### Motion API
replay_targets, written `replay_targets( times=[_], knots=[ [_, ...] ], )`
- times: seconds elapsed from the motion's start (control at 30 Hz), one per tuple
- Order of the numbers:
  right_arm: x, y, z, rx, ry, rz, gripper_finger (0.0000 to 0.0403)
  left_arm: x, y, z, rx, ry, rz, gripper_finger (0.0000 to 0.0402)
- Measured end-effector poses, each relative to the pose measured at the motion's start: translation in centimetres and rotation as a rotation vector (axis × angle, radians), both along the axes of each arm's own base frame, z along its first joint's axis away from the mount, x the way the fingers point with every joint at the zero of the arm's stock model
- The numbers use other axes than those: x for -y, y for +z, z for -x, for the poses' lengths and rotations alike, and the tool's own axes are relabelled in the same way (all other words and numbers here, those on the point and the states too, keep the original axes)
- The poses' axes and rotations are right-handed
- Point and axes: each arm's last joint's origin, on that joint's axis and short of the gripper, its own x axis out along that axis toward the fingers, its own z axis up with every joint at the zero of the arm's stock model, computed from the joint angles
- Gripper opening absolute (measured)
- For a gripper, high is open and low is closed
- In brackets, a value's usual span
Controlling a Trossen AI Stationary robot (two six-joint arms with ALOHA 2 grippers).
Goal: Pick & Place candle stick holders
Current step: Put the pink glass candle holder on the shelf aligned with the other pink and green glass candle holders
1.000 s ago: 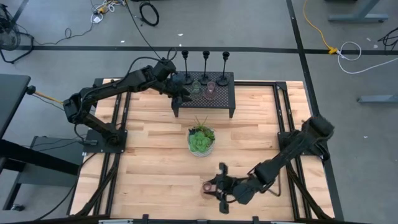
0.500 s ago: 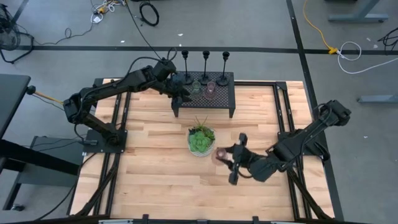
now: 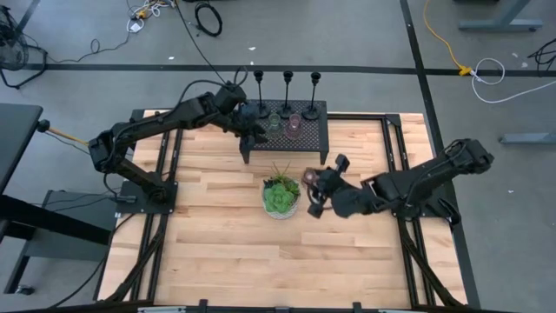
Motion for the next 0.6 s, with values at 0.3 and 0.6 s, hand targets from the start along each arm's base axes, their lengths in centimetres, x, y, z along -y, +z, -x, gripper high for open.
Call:
replay_targets(
  times=[0.3, 0.6],
  knots=[
    [5.8, -0.4, -1.2, -0.101, -0.085, 0.011, 0.0121, 0.9, 0.0, -0.4, -0.001, -0.028, 0.0, 0.017],
    [11.9, -0.6, -1.4, -0.18, -0.161, -0.001, 0.0121, 2.2, 0.0, -1.1, -0.001, -0.075, 0.0, 0.017]
  ],
)
